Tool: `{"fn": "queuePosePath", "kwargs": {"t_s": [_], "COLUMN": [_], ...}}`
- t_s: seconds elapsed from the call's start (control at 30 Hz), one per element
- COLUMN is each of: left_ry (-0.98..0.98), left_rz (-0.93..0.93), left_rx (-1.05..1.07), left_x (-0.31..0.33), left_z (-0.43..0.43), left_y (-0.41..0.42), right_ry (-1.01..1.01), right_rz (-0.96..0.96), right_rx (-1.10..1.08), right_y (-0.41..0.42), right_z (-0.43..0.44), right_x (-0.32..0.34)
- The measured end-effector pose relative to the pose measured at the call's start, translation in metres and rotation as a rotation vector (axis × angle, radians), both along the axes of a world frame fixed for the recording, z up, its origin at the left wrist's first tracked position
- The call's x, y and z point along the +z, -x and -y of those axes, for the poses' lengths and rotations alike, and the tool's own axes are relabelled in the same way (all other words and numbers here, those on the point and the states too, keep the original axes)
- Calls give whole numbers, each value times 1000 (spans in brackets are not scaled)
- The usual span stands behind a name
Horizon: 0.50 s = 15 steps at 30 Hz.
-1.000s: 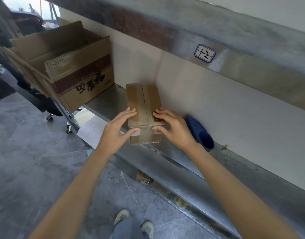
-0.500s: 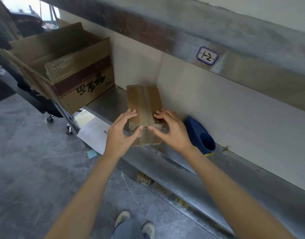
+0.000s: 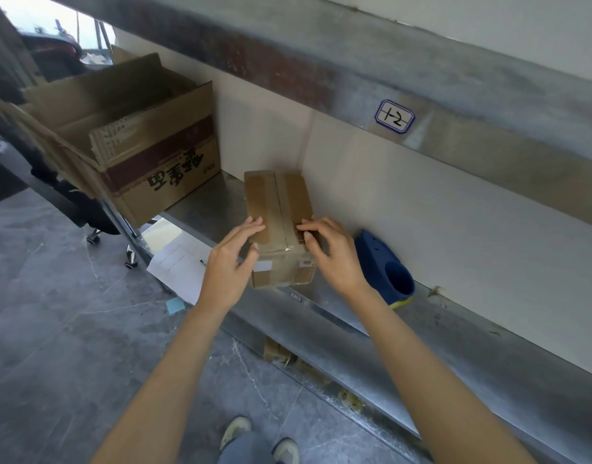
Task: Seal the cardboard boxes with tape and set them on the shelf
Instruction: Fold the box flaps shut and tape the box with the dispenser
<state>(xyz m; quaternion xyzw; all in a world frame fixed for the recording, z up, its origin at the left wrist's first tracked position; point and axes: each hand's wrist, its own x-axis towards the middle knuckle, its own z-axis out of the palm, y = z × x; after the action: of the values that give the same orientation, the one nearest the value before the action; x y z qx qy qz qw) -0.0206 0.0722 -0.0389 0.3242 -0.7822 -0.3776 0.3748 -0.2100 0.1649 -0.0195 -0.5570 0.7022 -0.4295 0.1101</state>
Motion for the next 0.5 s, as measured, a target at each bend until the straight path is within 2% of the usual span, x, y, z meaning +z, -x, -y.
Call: {"fn": "queuePosePath", "kwargs": {"t_s": [0.23, 0.5], "left_ry": [-87, -38], "left_rz": [-28, -16], "left_rx": [-18, 68], "left_x": [2, 2], "left_z": [3, -6], "left_y": [0, 6], "right_ry": [-103, -69], "right_rz": [36, -1], "right_rx": [83, 45], "right_y": [6, 3], "right_z": [-9, -7], "right_x": [12, 8]}}
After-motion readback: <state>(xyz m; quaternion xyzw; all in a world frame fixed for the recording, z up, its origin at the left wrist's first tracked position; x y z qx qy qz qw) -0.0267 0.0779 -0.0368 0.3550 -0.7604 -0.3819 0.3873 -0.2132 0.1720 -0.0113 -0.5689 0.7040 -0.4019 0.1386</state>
